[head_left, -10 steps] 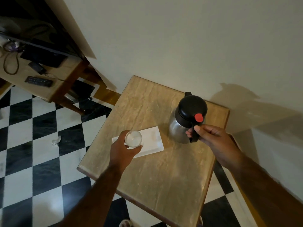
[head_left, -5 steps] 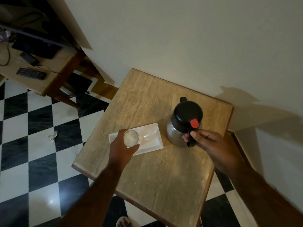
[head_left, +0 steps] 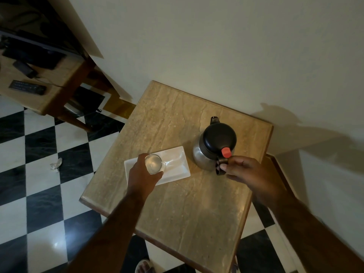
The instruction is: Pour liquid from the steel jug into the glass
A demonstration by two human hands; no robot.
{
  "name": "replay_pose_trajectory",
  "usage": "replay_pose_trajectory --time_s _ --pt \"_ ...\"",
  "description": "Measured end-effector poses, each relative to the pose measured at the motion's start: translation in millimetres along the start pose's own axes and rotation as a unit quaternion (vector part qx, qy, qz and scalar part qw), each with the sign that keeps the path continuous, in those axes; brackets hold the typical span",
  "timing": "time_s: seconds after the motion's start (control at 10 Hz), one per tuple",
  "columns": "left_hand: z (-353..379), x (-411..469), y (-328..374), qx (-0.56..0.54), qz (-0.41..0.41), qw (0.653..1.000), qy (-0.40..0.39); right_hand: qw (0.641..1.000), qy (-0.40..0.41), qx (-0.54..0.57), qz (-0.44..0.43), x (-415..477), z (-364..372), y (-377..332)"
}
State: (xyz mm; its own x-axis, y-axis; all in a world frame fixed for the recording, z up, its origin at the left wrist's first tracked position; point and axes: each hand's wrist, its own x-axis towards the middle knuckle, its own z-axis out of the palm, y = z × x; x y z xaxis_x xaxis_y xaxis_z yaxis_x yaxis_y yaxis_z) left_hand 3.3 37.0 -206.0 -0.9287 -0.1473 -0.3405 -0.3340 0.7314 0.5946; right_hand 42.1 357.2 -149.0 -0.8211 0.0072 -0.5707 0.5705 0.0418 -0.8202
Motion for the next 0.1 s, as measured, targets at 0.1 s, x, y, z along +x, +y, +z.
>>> replay_pose_trajectory --time_s 0.1 --pt "-6.4 -2.6 10.7 0.062 0.021 0.998 0.014 0.989 0.083 -0.123 -0.009 -3.0 -8.2 -13.5"
